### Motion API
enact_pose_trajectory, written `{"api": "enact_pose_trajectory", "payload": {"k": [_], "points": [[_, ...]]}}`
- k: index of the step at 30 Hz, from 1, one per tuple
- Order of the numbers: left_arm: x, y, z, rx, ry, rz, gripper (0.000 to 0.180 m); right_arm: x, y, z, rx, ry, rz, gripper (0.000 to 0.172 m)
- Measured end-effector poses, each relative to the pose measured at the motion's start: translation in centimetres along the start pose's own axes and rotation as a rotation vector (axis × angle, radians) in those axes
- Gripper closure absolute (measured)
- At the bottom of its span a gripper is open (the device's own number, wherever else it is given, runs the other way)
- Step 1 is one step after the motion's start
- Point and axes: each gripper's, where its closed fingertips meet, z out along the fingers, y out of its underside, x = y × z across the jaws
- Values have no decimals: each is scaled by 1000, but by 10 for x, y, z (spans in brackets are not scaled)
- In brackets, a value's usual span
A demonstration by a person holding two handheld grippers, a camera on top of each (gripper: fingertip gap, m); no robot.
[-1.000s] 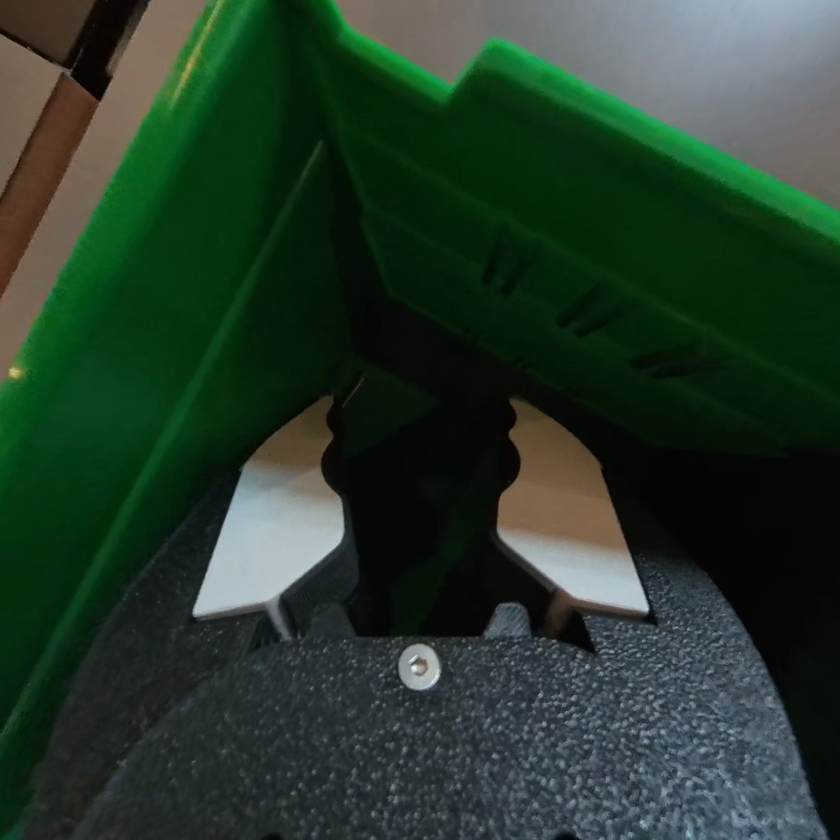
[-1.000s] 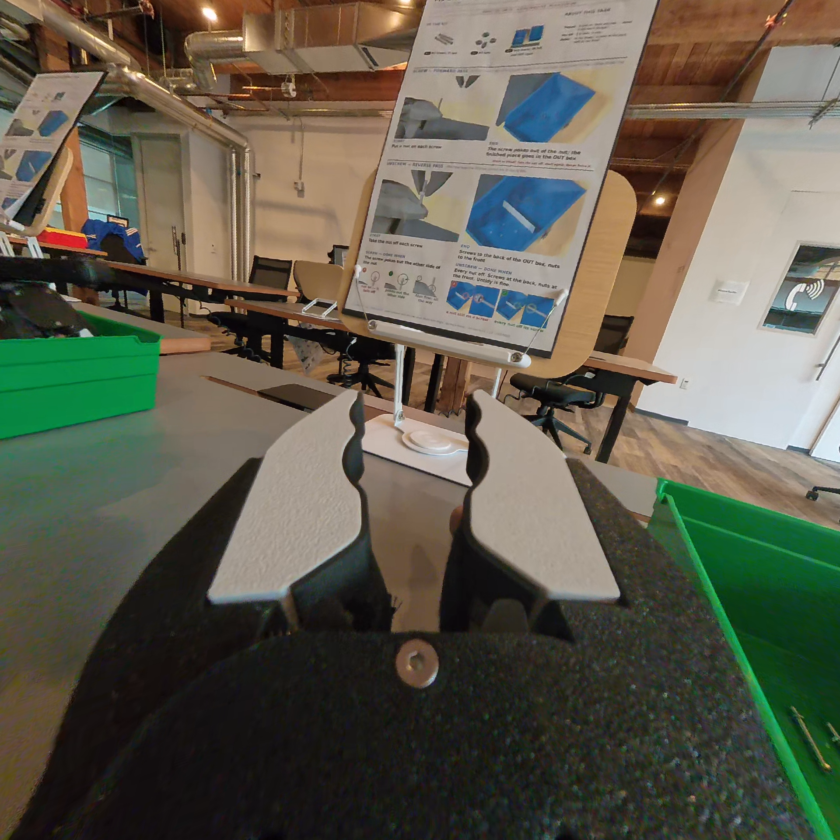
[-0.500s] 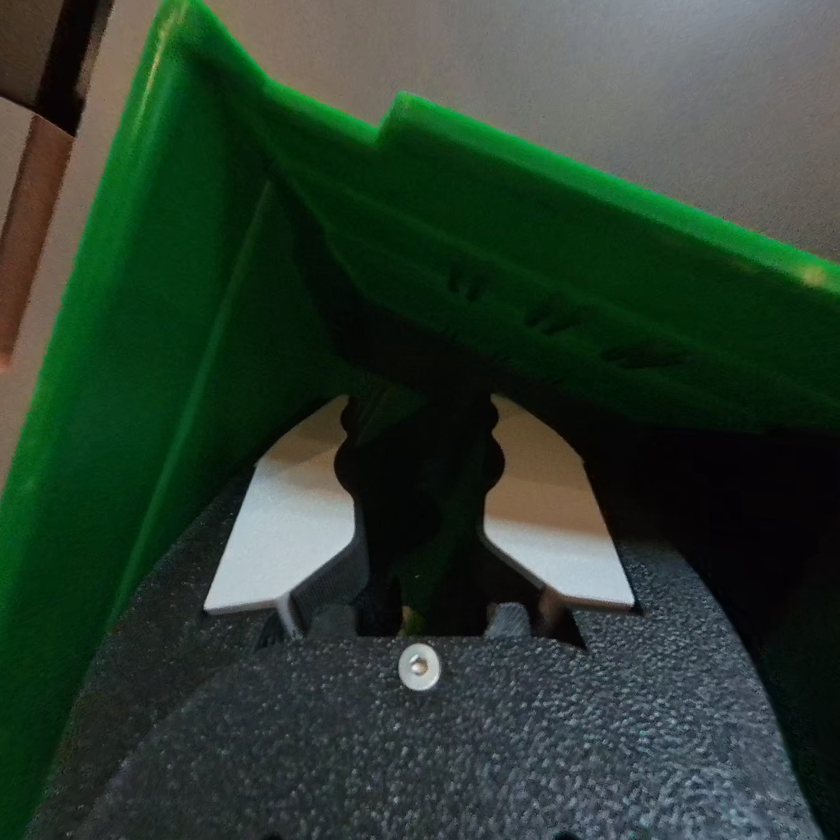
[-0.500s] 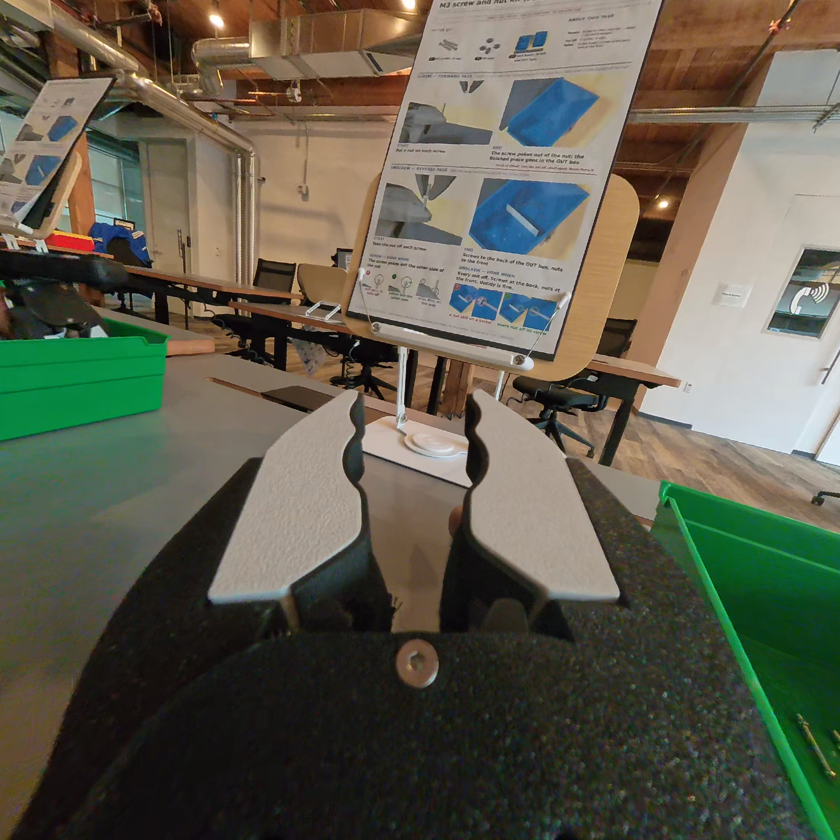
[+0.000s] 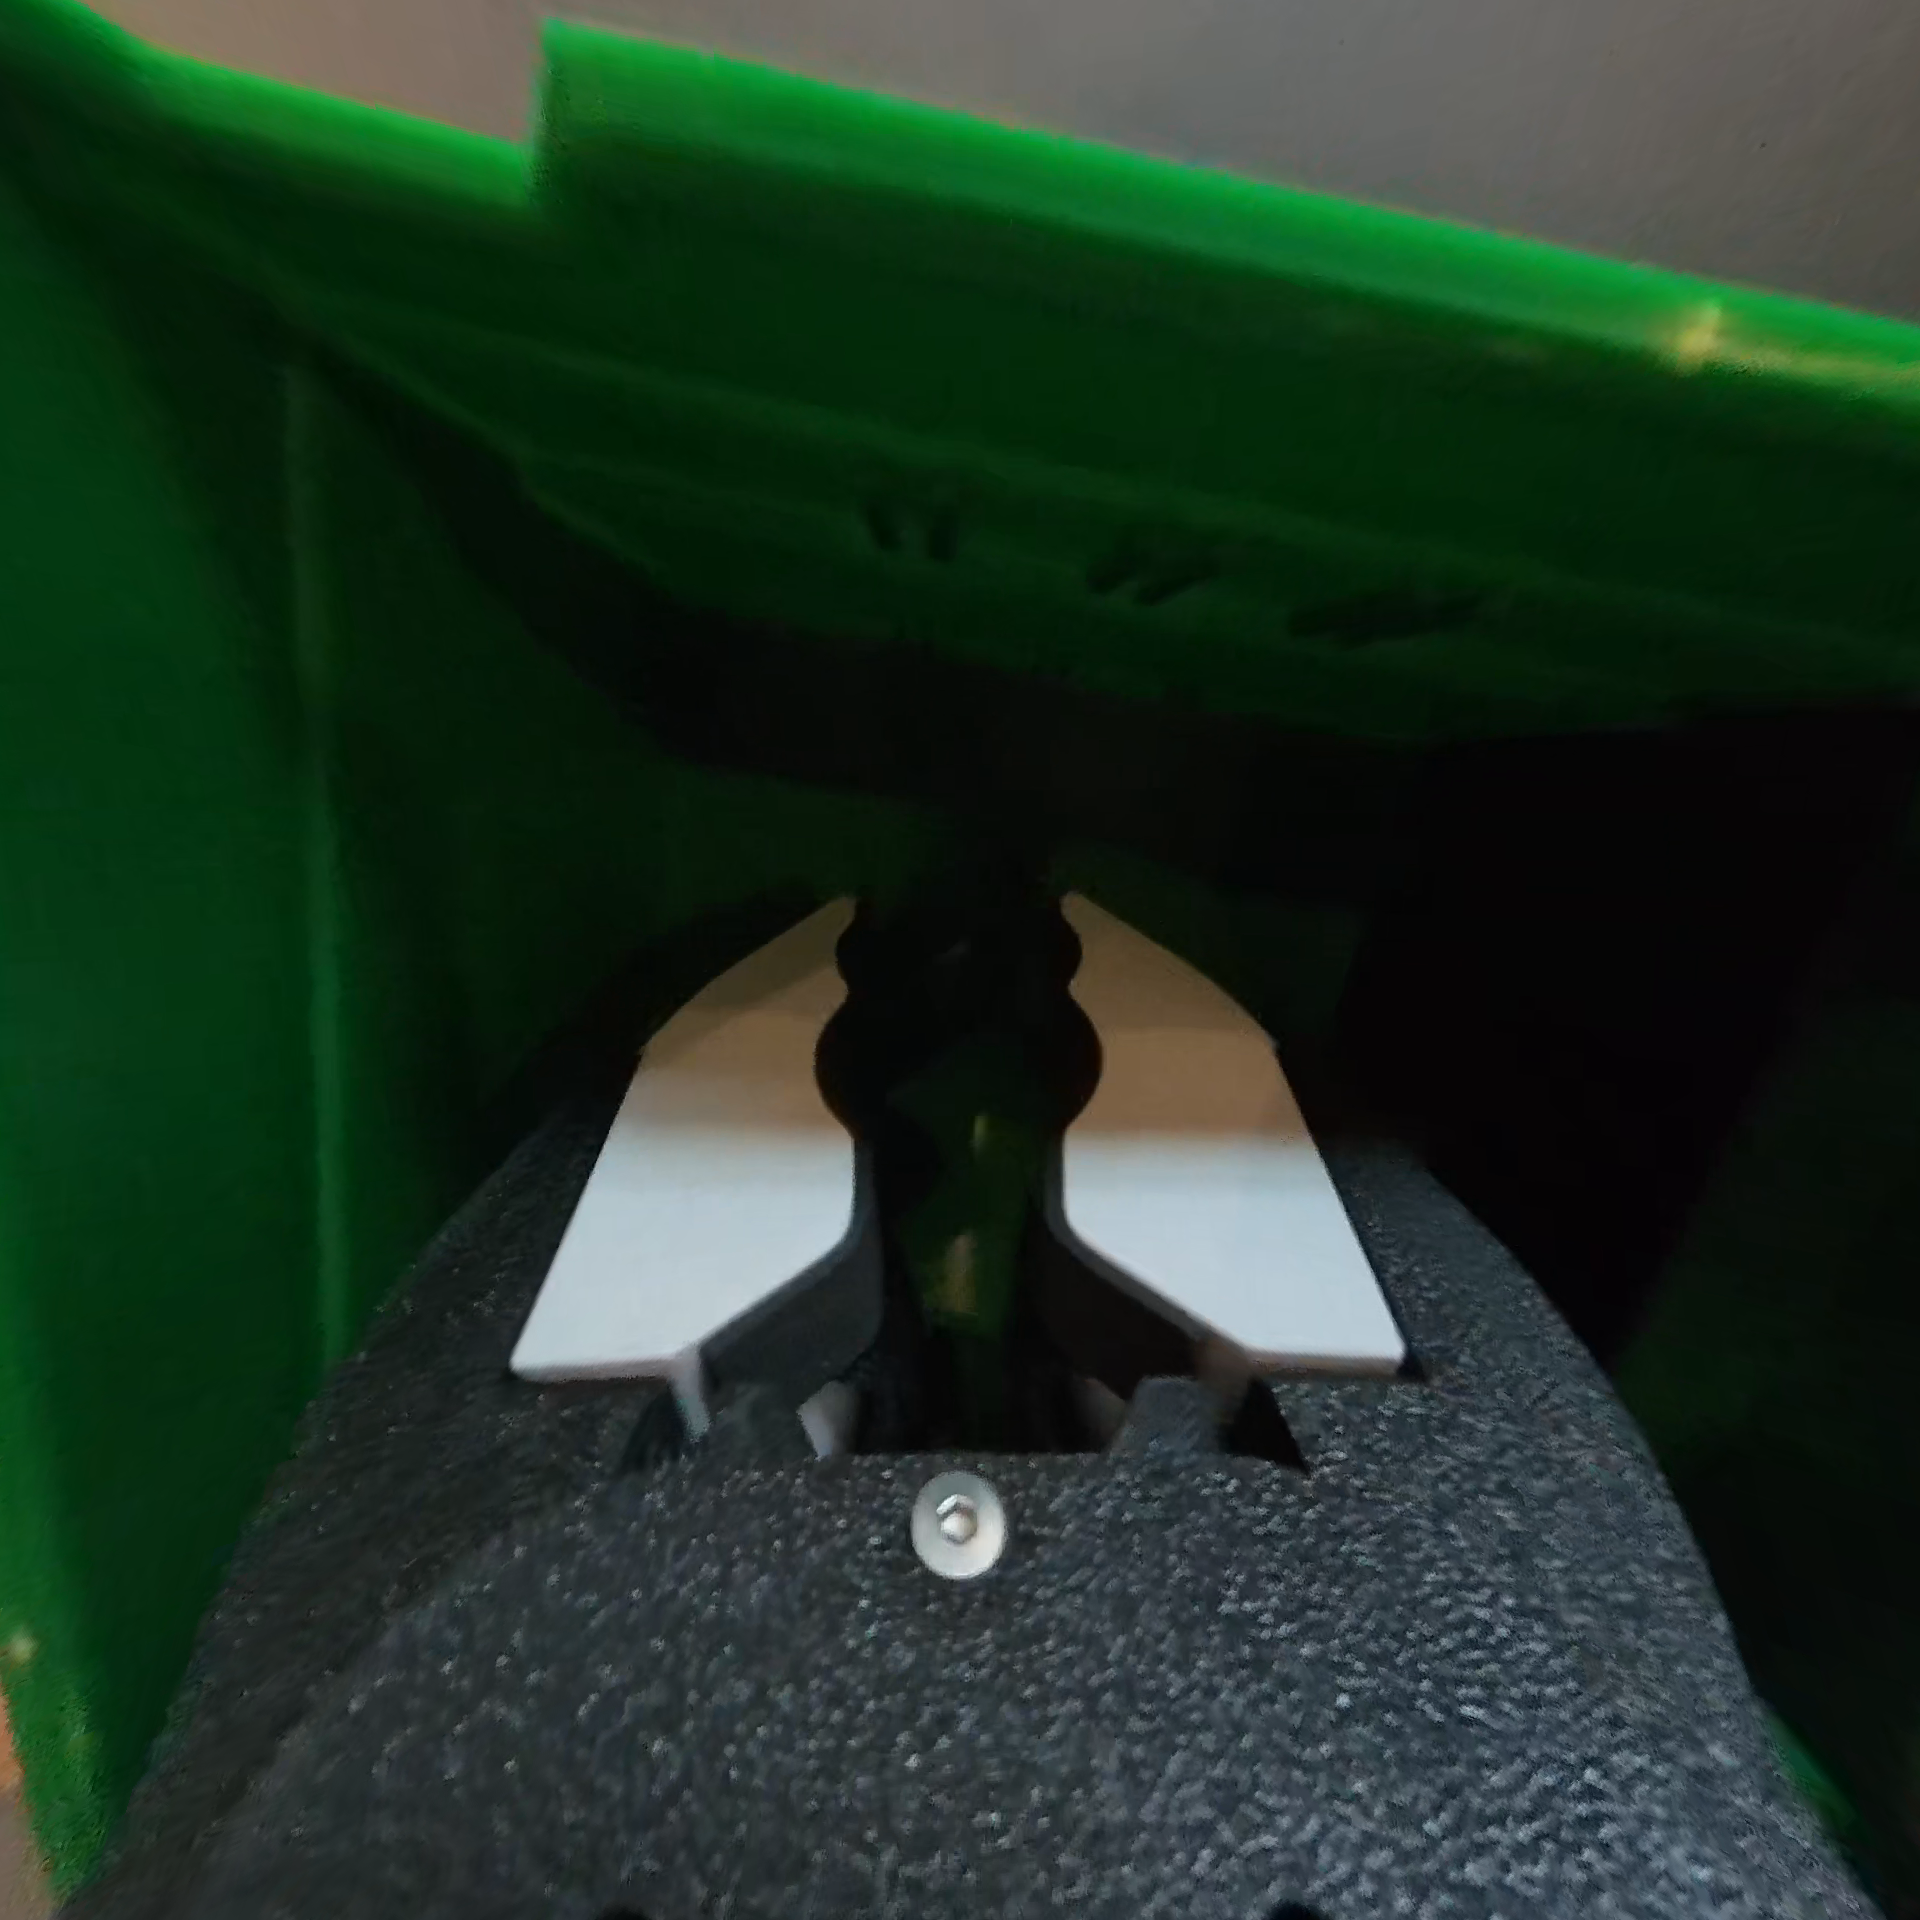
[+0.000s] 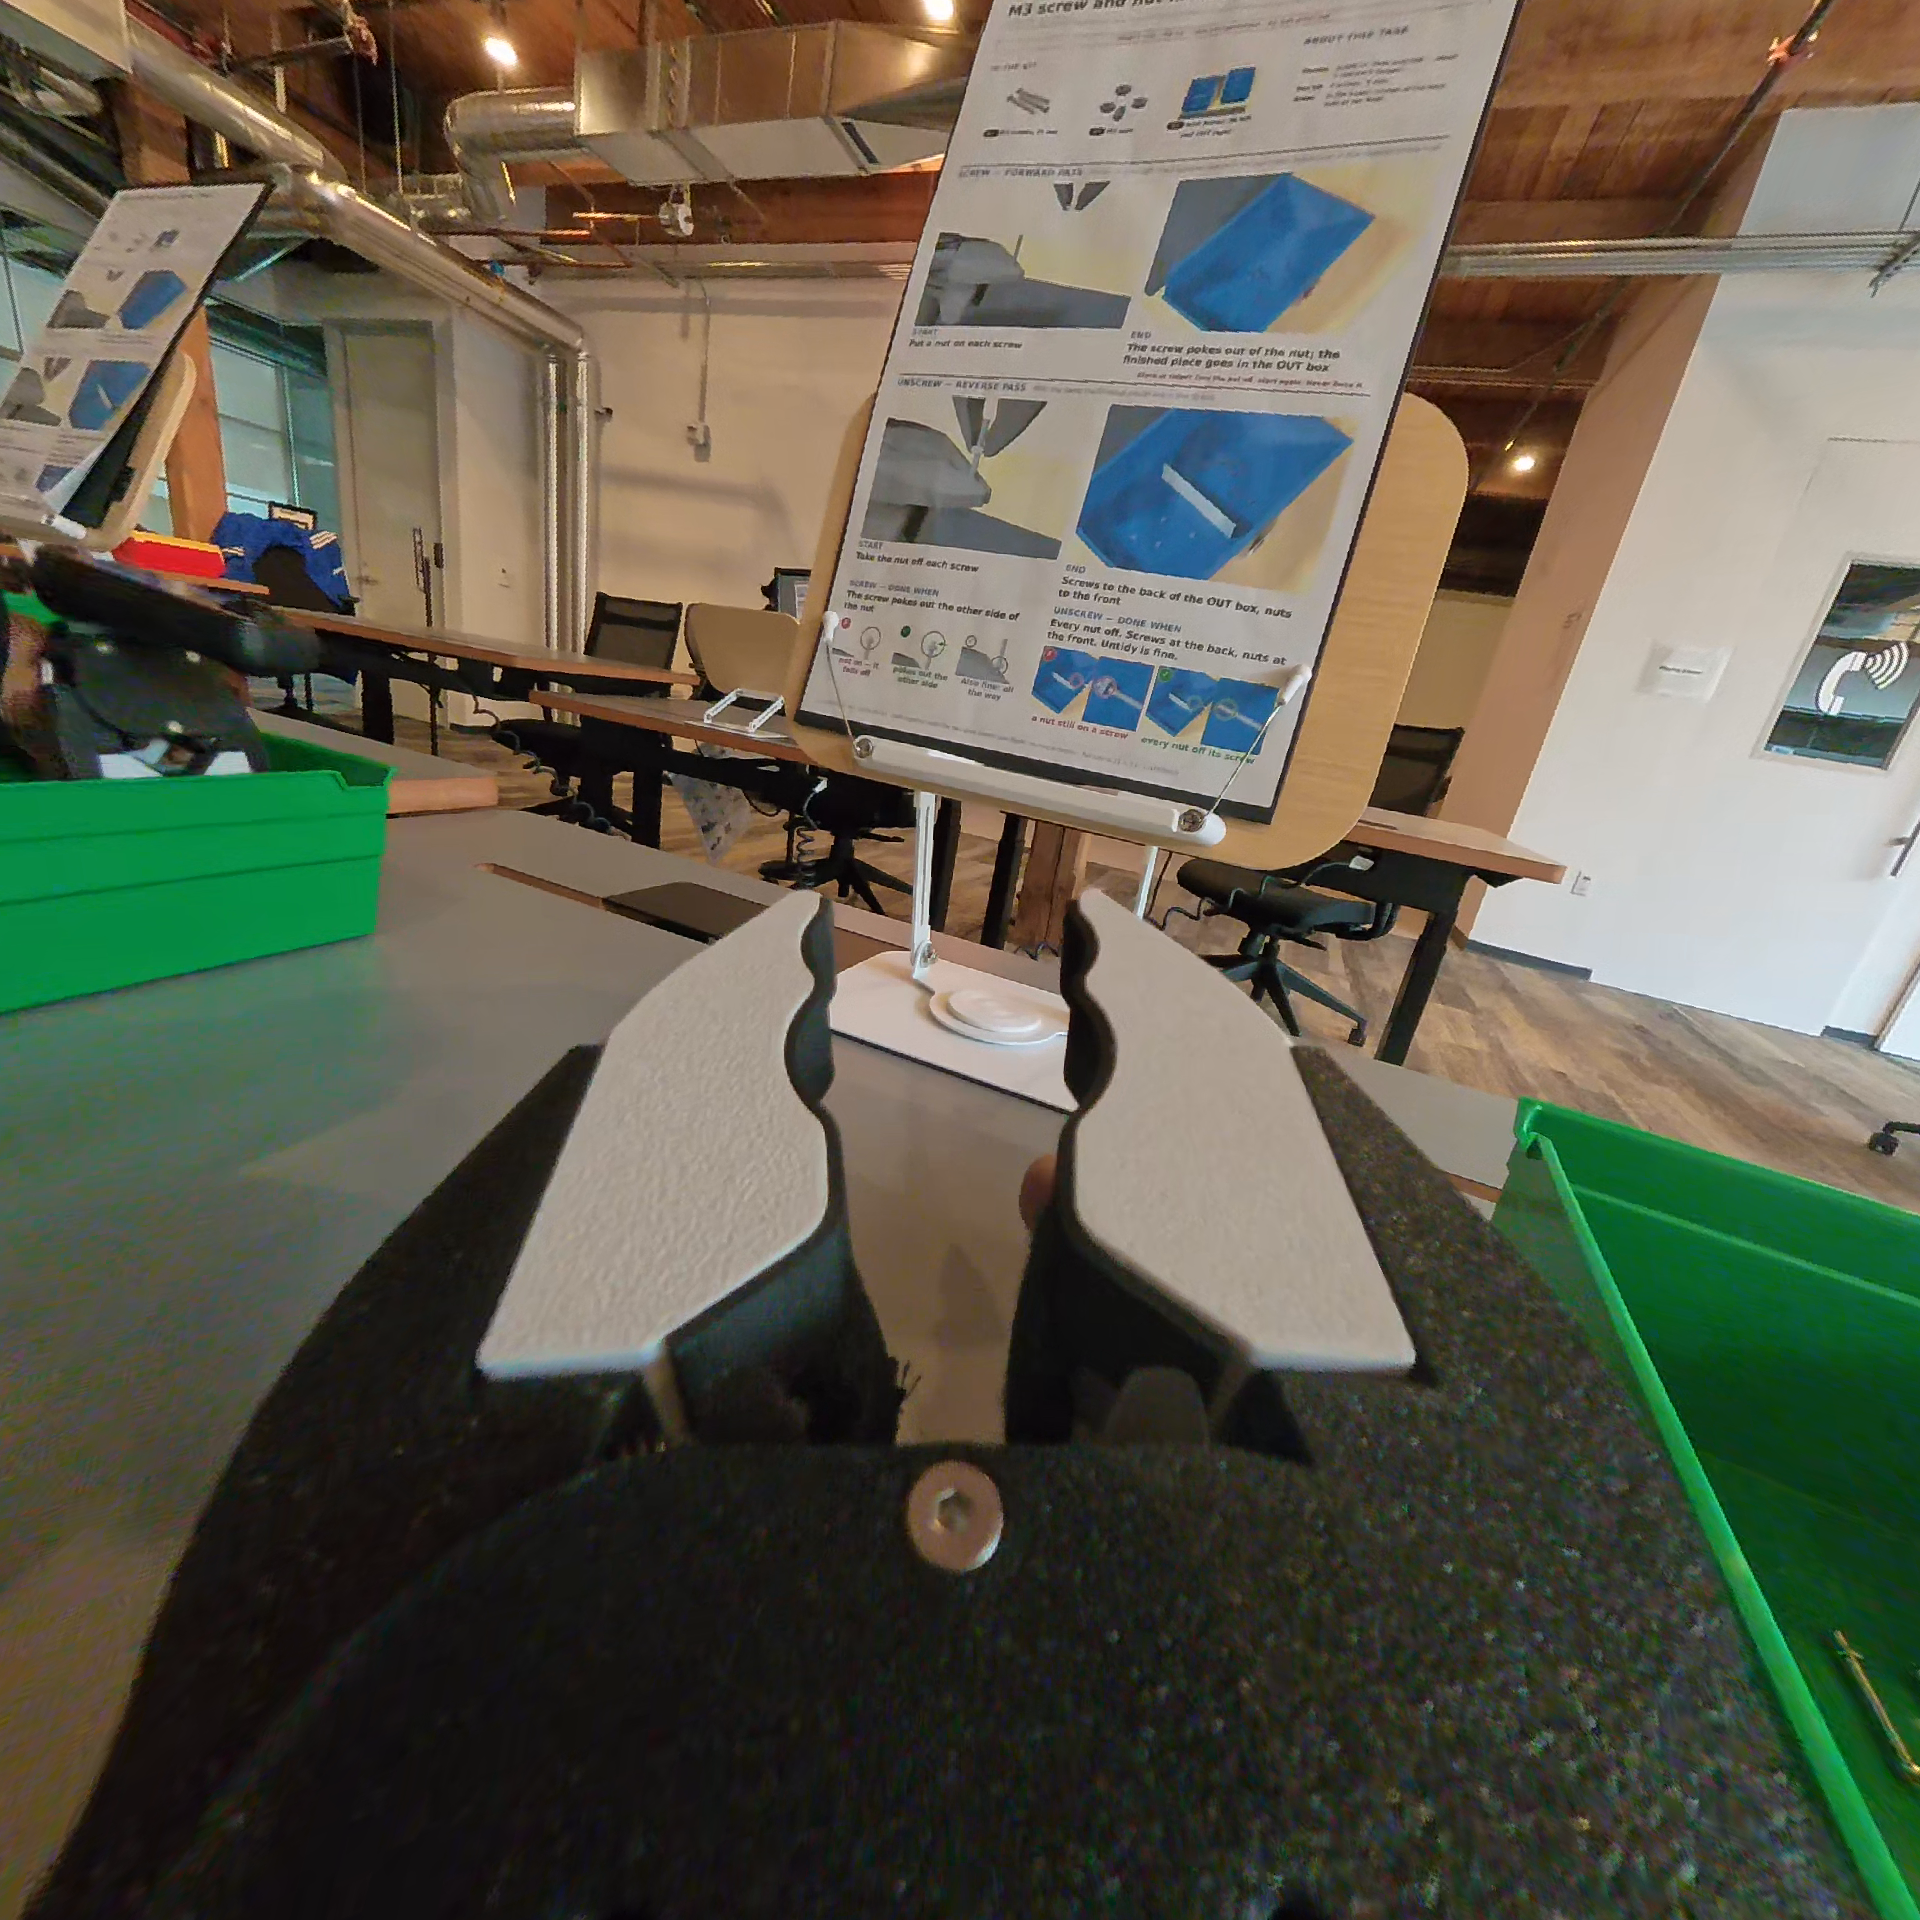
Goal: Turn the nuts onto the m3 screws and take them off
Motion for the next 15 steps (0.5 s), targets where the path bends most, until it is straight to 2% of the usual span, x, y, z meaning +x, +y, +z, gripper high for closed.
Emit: {"api": "enact_pose_trajectory", "payload": {"k": [5, 15], "points": [[0, 8, -10, -52, 8, 87, 144, -2, 0, 0, 0, -6, -8, 131], [0, 15, -12, -56, -28, 272, 160, -1, 0, 0, -1, -4, -10, 132]]}}
